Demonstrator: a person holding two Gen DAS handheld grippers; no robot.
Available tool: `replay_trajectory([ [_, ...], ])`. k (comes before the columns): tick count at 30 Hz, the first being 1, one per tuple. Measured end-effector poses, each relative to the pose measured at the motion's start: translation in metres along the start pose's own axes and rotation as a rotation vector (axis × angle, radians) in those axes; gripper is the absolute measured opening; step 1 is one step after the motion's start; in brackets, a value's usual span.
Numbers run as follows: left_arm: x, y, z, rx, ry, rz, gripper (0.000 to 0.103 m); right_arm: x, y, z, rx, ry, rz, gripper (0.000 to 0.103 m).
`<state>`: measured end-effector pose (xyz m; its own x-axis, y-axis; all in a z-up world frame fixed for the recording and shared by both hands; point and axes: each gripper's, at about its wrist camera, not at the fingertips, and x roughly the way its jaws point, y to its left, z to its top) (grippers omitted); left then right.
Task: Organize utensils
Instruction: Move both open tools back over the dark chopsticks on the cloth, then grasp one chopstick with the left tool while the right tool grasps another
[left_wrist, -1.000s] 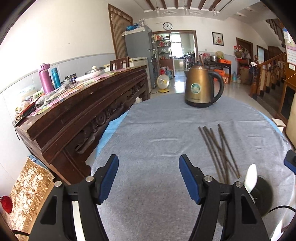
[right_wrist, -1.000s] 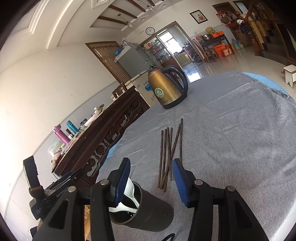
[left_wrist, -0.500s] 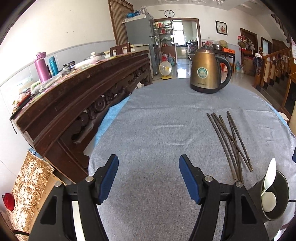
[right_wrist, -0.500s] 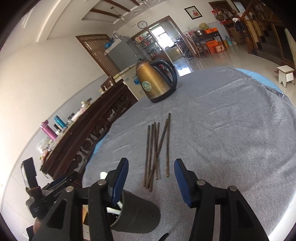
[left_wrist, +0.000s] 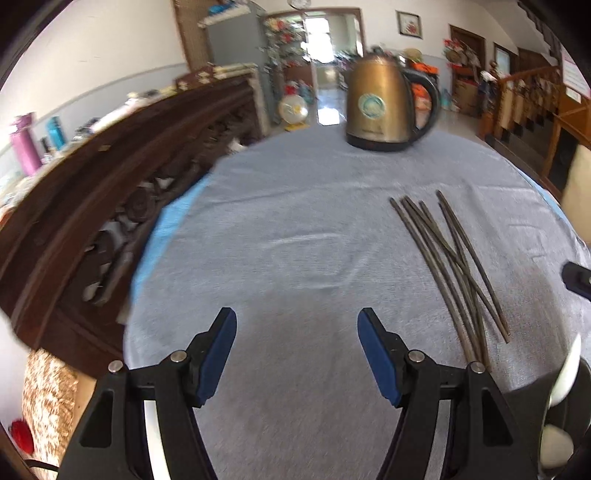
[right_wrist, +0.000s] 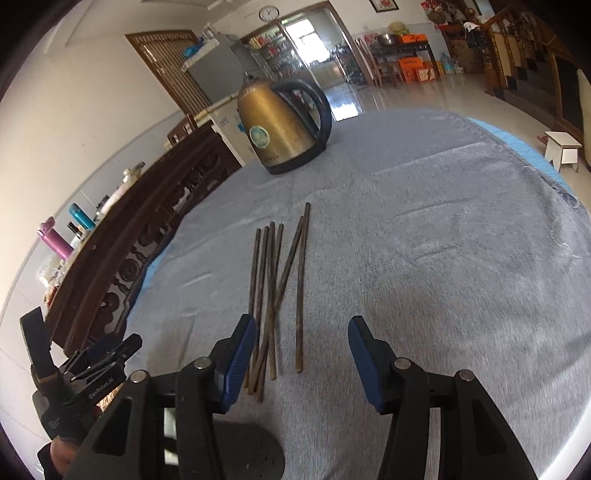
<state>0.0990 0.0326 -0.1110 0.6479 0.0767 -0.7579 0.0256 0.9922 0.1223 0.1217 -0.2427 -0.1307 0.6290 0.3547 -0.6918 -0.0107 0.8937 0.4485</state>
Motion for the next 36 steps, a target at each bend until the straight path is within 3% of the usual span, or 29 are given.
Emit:
replay_trajectory([
  [5, 0.039, -0.014, 0.027, 0.039, 0.080, -0.103, 0.069, 0.046, 0.001, 0.038, -0.003, 0.091, -0.018, 0.055],
  [11, 0.079, -0.038, 0.060, 0.075, 0.131, -0.166, 0.069, 0.114, 0.005, 0.084, -0.041, 0.204, -0.062, 0.054],
  [20, 0.122, -0.050, 0.104, 0.031, 0.205, -0.281, 0.069, 0.185, 0.006, 0.138, 0.007, 0.249, -0.095, 0.044],
  [23, 0.130, -0.054, 0.118, 0.010, 0.215, -0.325, 0.064, 0.204, 0.004, 0.148, 0.040, 0.277, -0.127, 0.036],
  [25, 0.135, -0.058, 0.126, 0.003, 0.225, -0.359, 0.050, 0.209, 0.006, 0.151, 0.032, 0.272, -0.148, 0.029],
  [27, 0.143, -0.065, 0.133, -0.003, 0.243, -0.385, 0.046, 0.213, 0.008, 0.153, 0.007, 0.275, -0.173, 0.021],
  [28, 0.147, -0.069, 0.135, -0.002, 0.253, -0.389, 0.046, 0.214, 0.009, 0.153, -0.006, 0.276, -0.182, 0.015],
  [36, 0.175, -0.069, 0.136, -0.022, 0.309, -0.340, 0.045, 0.192, -0.020, 0.145, -0.017, 0.270, -0.178, 0.010],
])
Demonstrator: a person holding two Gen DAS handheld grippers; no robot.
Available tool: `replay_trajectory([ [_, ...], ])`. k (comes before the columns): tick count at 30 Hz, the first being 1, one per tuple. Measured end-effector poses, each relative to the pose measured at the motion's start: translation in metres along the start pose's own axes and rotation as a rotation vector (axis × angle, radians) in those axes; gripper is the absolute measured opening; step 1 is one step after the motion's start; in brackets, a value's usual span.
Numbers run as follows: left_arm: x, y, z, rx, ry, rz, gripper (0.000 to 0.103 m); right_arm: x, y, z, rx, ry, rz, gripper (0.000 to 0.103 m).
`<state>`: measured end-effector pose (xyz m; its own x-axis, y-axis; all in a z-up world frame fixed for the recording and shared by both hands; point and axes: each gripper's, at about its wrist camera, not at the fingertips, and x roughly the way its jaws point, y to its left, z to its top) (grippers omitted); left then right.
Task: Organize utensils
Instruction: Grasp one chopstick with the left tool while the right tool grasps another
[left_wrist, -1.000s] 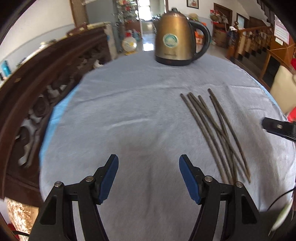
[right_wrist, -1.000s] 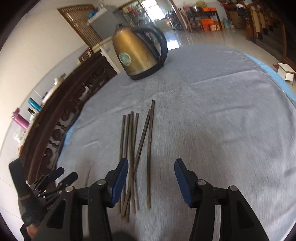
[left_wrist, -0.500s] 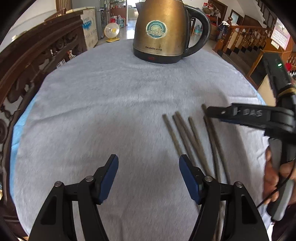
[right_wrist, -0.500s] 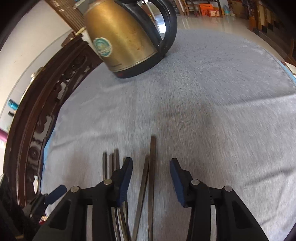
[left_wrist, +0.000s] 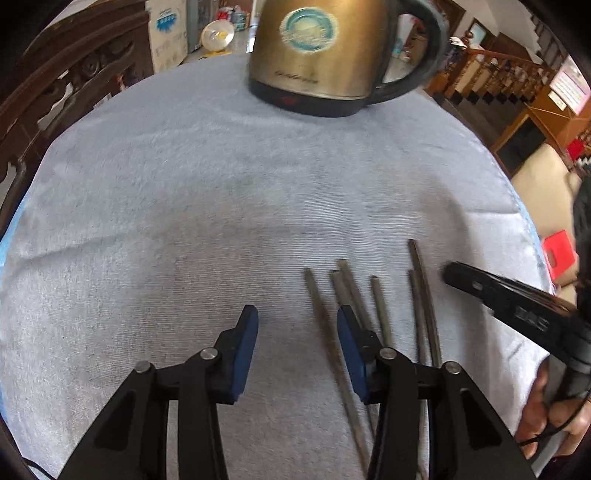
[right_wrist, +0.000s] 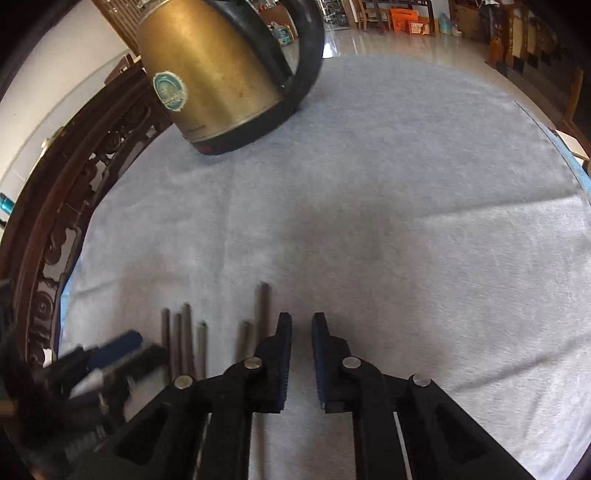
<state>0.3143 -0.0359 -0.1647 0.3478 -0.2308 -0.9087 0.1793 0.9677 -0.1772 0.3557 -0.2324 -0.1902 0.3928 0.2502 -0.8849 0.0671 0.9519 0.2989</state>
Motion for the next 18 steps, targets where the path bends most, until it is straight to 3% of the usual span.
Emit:
replay_trajectory([
  [3, 0.001, 0.001, 0.004, -0.005, -0.003, 0.011, 0.045, -0.003, -0.011, -0.002, 0.015, 0.014, 0.023, 0.013],
  [6, 0.005, -0.003, 0.009, 0.001, -0.004, 0.027, 0.045, -0.006, -0.014, 0.001, 0.046, 0.033, 0.102, 0.016],
  [10, 0.010, -0.010, 0.016, 0.034, -0.004, 0.060, 0.045, -0.005, -0.005, 0.009, 0.054, 0.042, 0.104, 0.031],
  [13, 0.012, -0.010, 0.020, 0.040, -0.011, 0.055, 0.045, 0.003, 0.008, 0.016, 0.049, 0.051, 0.111, 0.031],
  [17, 0.013, -0.006, 0.022, 0.075, -0.036, 0.071, 0.028, 0.016, 0.025, 0.023, 0.027, 0.053, 0.058, 0.032],
  [18, 0.013, -0.003, 0.024, 0.070, -0.040, 0.060, 0.019, 0.018, 0.029, 0.024, 0.014, 0.045, 0.040, 0.032],
])
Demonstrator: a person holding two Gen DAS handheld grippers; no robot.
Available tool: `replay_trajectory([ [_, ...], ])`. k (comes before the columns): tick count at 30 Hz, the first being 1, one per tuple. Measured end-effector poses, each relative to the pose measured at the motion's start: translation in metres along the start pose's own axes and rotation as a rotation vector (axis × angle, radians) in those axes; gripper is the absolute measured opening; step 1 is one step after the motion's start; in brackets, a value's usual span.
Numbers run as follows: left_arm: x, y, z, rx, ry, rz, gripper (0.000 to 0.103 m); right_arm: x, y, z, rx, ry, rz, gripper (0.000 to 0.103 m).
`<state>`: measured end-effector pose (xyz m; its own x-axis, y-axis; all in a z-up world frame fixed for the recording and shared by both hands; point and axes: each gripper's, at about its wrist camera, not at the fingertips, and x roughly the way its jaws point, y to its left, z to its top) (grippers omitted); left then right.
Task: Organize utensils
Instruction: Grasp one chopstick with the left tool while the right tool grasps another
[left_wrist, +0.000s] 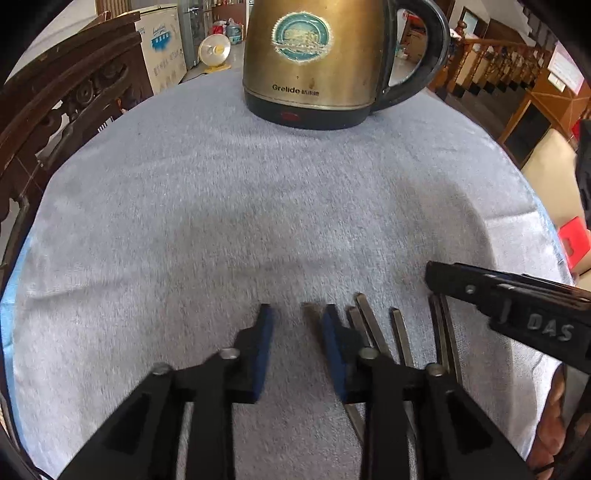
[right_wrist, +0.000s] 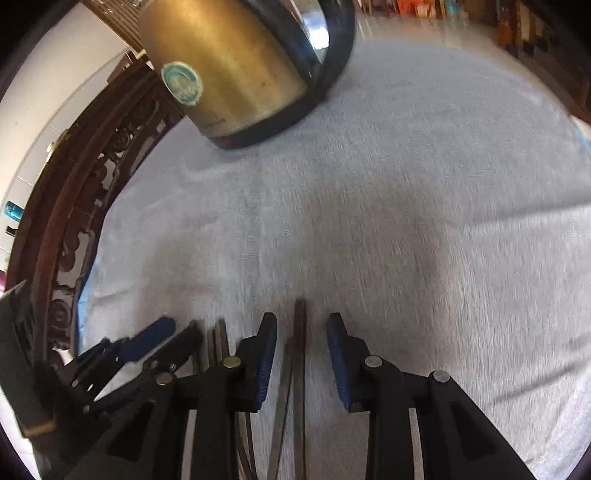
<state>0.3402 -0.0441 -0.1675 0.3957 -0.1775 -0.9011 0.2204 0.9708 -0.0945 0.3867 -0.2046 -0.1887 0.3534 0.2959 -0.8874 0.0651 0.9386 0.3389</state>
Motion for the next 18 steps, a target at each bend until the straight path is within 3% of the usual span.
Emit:
replay_trajectory([
  [2, -0.001, 0.006, 0.000, -0.013, -0.002, -0.032, 0.012, 0.001, 0.006, 0.000, -0.018, -0.006, -0.026, 0.030],
  [3, -0.001, 0.009, 0.000, -0.016, -0.002, -0.048, 0.011, 0.001, 0.011, 0.000, -0.037, -0.009, -0.049, 0.022],
  [4, -0.001, 0.011, -0.001, -0.014, -0.002, -0.059, 0.010, 0.002, 0.014, -0.002, -0.062, -0.005, -0.064, 0.008],
  [10, -0.006, 0.014, -0.008, 0.073, 0.006, -0.026, 0.008, -0.009, 0.010, -0.011, -0.096, -0.018, -0.102, 0.008],
  [13, -0.010, 0.016, -0.015, 0.129, 0.020, -0.025, 0.008, -0.019, -0.007, -0.017, -0.091, -0.021, -0.127, 0.008],
  [18, -0.012, 0.018, -0.021, 0.138, 0.042, -0.051, 0.008, -0.036, -0.042, -0.021, -0.030, 0.003, -0.116, 0.008],
])
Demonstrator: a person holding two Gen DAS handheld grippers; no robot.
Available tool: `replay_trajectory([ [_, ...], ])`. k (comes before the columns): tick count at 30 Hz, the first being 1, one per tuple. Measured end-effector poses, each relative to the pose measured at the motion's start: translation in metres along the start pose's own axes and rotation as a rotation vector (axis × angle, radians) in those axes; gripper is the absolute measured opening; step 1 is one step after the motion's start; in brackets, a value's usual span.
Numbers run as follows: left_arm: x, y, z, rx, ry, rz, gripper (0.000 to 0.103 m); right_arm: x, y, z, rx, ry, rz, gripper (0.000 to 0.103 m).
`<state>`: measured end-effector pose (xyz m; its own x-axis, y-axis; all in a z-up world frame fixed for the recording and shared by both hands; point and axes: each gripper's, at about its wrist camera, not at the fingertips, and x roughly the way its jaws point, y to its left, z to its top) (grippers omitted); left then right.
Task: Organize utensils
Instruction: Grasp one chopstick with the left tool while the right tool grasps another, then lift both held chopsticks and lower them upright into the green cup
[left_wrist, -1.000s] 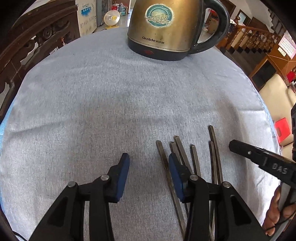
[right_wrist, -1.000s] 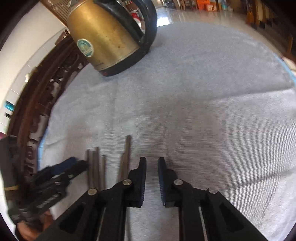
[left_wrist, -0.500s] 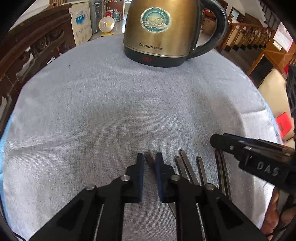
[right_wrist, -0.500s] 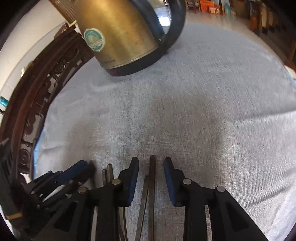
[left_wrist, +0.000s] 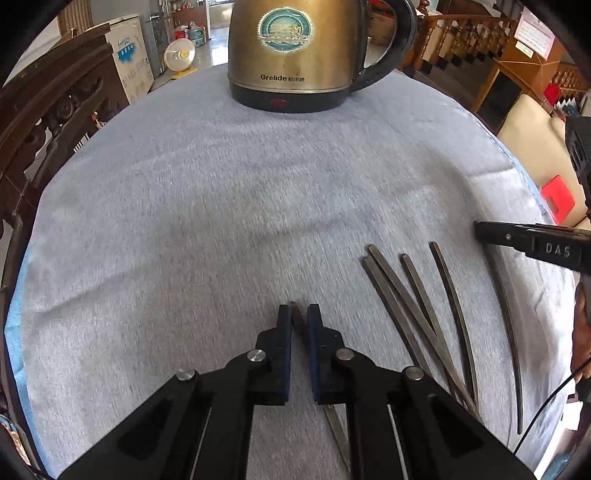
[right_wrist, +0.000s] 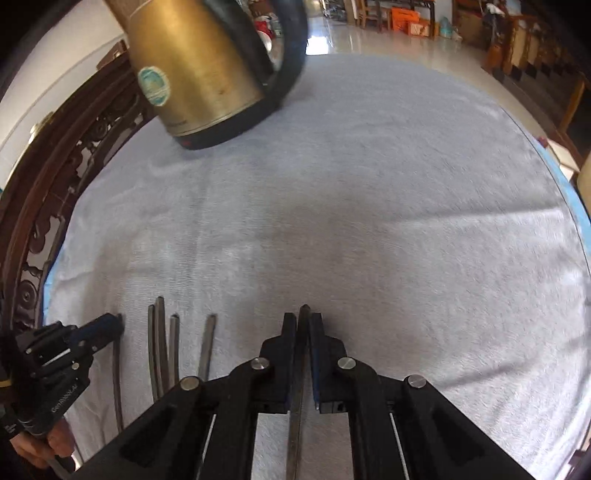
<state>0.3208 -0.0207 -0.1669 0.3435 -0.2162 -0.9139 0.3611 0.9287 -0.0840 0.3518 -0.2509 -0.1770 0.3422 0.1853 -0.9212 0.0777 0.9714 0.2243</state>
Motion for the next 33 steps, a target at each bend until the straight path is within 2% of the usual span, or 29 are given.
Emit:
replay_trajectory([
  [2, -0.001, 0.003, -0.002, -0.026, 0.021, -0.026, 0.013, -0.001, -0.003, 0.000, 0.025, 0.036, 0.008, 0.009],
  [3, -0.003, 0.005, -0.003, -0.038, 0.025, -0.034, 0.024, -0.002, -0.003, -0.001, 0.025, 0.057, 0.002, 0.009],
  [4, -0.006, 0.008, -0.005, -0.059, 0.034, -0.041, 0.040, -0.004, -0.004, -0.001, 0.020, 0.074, -0.006, 0.012],
  [6, -0.012, 0.014, -0.007, -0.092, 0.040, -0.024, 0.057, -0.007, -0.004, -0.004, 0.011, 0.097, -0.027, 0.019],
  [8, -0.013, 0.018, -0.004, -0.123, 0.073, -0.023, 0.057, -0.007, -0.002, -0.006, 0.000, 0.132, -0.040, 0.026],
  [11, -0.002, 0.024, 0.002, -0.183, 0.164, -0.022, 0.057, 0.001, 0.016, -0.004, -0.045, 0.152, -0.099, 0.027],
  [16, 0.005, 0.016, 0.014, -0.158, 0.233, 0.034, 0.057, 0.003, 0.034, -0.004, -0.120, 0.189, -0.179, 0.026],
  [22, 0.021, 0.007, 0.036, -0.142, 0.352, 0.095, 0.057, 0.004, 0.041, -0.003, -0.135, 0.240, -0.189, 0.024],
  [23, 0.022, 0.007, 0.038, -0.153, 0.359, 0.100, 0.056, 0.003, 0.039, -0.002, -0.136, 0.242, -0.187, 0.024],
  [24, 0.022, 0.007, 0.041, -0.167, 0.359, 0.097, 0.046, 0.003, 0.040, -0.003, -0.136, 0.240, -0.188, 0.020],
  [25, 0.023, 0.004, 0.044, -0.176, 0.361, 0.089, 0.026, 0.008, 0.034, 0.005, -0.135, 0.236, -0.188, 0.015],
  [26, 0.022, 0.002, 0.044, -0.185, 0.369, 0.054, 0.018, 0.015, 0.037, 0.012, -0.136, 0.231, -0.186, 0.014],
  [27, 0.023, 0.003, 0.047, -0.185, 0.376, 0.033, 0.015, 0.013, 0.035, 0.011, -0.134, 0.221, -0.178, 0.012],
  [30, 0.023, 0.002, 0.048, -0.198, 0.362, 0.040, 0.014, 0.008, 0.028, 0.008, -0.118, 0.202, -0.151, 0.010],
  [33, 0.016, 0.005, 0.040, -0.231, 0.340, 0.040, 0.006, 0.004, 0.023, 0.007, -0.102, 0.188, -0.139, 0.010],
])
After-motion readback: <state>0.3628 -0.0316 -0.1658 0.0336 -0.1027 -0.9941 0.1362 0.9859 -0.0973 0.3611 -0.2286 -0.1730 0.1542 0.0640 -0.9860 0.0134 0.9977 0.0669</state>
